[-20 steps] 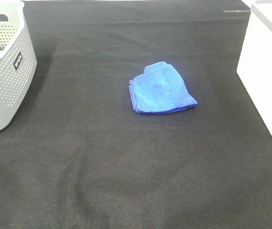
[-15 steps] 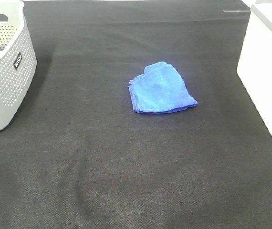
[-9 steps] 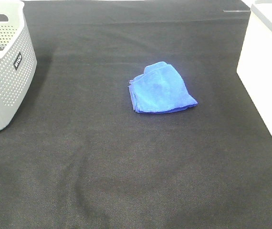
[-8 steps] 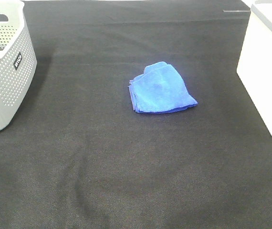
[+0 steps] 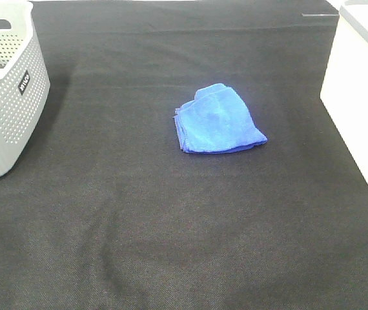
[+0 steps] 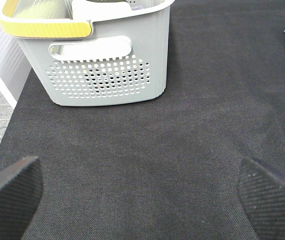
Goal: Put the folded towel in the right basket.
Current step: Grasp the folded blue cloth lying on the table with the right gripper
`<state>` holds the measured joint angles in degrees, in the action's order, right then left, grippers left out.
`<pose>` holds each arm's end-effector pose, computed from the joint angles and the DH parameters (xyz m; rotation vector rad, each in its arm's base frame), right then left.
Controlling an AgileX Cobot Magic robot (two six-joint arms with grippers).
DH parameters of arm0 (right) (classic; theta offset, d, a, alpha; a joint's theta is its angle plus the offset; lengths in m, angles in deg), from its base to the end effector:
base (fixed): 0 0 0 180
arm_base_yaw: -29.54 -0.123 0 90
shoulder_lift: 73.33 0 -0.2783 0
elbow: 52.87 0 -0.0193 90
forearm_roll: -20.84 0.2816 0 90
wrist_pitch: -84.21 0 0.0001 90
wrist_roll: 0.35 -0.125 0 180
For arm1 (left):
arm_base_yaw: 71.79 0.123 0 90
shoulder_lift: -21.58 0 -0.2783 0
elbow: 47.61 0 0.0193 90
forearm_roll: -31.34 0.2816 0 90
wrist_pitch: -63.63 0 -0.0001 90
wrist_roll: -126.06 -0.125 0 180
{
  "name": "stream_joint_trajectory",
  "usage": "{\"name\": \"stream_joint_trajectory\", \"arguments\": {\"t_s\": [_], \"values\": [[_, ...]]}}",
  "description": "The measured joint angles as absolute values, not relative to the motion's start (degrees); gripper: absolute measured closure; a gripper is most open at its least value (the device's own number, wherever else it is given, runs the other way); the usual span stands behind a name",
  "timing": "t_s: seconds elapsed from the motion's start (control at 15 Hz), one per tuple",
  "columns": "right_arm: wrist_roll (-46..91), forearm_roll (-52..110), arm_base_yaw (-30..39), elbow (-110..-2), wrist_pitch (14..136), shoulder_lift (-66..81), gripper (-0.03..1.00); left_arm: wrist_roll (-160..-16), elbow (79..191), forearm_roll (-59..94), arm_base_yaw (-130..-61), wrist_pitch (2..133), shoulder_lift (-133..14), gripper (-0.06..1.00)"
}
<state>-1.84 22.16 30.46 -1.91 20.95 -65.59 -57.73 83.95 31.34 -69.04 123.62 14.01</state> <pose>0.0608 0.0016 0.2570 0.0436 2.1281 0.0339 0.0591 0.0028 0.2782 0.0184 2.0252 0.0722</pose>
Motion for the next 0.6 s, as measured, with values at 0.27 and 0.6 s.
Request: {"name": "stream_joint_trajectory", "arguments": {"t_s": [0.27,0.6], "values": [[-1.8,22.2,30.5,-1.9,21.0,-65.6,0.08,-57.7,84.0,31.3,-69.0,123.6,14.0,-0.05],[-1.8,22.2,30.5,-1.9,21.0,-65.6,0.08,-57.7,84.0,31.3,-69.0,123.6,14.0,-0.05]]}}
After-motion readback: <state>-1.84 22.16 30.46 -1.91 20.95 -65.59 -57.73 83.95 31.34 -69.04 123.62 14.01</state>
